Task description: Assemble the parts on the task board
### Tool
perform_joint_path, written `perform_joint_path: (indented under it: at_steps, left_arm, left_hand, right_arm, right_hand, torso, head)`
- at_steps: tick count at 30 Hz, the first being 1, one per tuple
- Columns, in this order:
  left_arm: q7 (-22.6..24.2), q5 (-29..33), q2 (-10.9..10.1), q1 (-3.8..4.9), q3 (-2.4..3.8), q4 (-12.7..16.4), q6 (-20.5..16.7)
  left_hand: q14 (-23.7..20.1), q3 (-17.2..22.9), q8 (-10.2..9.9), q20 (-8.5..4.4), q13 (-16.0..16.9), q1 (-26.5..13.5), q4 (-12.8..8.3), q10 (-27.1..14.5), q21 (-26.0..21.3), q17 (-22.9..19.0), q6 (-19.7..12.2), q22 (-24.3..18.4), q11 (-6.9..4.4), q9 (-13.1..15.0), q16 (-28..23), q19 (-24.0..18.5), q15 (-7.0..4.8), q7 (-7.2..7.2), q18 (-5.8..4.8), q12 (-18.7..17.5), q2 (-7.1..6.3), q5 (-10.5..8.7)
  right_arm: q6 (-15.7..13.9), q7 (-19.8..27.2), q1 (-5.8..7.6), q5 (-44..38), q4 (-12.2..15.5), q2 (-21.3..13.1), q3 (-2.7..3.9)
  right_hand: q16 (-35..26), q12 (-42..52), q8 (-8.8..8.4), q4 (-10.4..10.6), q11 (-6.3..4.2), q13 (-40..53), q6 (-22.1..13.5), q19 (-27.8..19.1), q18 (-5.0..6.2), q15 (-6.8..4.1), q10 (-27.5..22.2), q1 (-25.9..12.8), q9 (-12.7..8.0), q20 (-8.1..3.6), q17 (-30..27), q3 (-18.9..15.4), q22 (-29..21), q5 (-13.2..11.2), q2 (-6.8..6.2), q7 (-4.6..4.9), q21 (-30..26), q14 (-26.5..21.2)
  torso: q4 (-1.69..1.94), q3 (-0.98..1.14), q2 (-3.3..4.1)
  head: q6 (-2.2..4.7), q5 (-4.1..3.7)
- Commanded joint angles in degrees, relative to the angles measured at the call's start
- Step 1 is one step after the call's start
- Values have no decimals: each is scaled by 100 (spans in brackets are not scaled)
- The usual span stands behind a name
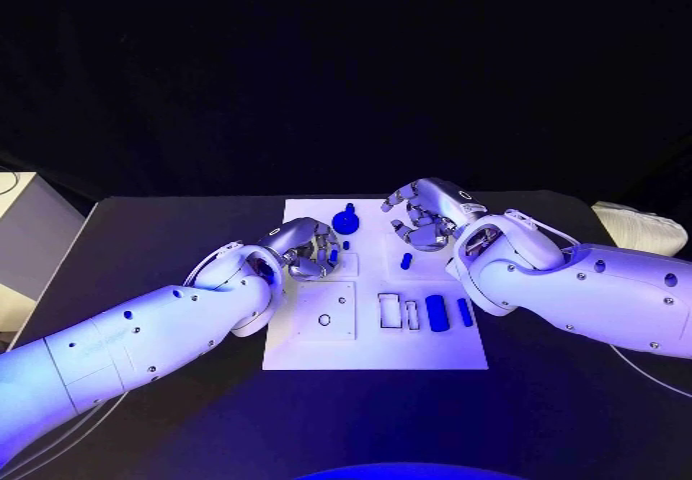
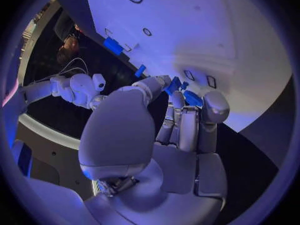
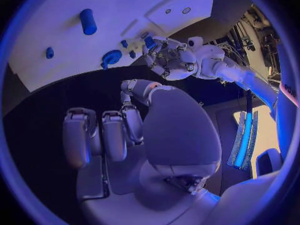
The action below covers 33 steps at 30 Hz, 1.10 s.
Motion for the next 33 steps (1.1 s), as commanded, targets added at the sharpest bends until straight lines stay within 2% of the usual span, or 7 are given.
perform_joint_path:
  at_steps: [1,10,26,33]
  left_arm:
    - [116,-213,30,0,-19,-22,-37]
    - [126,-210,81,0,-54,-71,-47]
    - [140,-132,189,-3,-60,-193,-38]
    - [140,-128,221,-16,-60,-250,-22]
  left_hand:
    - [33,-9,22,-13,5,54,-24,36,7,108,29,1,11,-3,20,34,-10,1,-81,-4,14,20]
    - [33,-17,23,-13,6,42,-17,39,12,107,30,7,13,-5,20,39,-9,3,-83,-2,6,13]
    - [34,-28,23,-12,7,30,-12,44,11,106,28,5,14,-10,20,39,-7,3,-83,1,-7,5]
    - [33,-30,22,-12,8,30,-14,44,9,104,26,1,14,-13,20,37,-7,3,-82,1,-12,2]
  right_arm:
    - [-74,13,12,78,20,-4,8]
    - [-58,12,23,87,27,-2,14]
    - [-42,11,32,88,38,-6,21]
    - [-40,7,38,88,45,-18,22]
  right_hand:
    - [18,22,-22,-29,29,194,15,466,-76,46,35,-67,-10,18,841,-3,1168,-24,1,46,28,448]
    - [18,22,-22,-29,29,194,15,466,-76,46,35,-67,-10,18,841,-3,1168,-24,1,46,28,448]
    - [19,28,-22,-38,30,202,19,465,-75,48,40,-68,-10,20,843,2,1166,-13,1,46,24,448]
    - [19,28,-22,-38,30,202,19,465,-75,48,40,-68,-10,20,843,2,1166,-13,1,46,24,448]
  torso:
    - [7,-3,-2]
    - [3,-8,-2]
    - [-7,-10,1]
    - [3,-6,0]
  head:
    - [-12,-6]
    - [-24,-15]
    - [-23,-34]
    - [-37,-49]
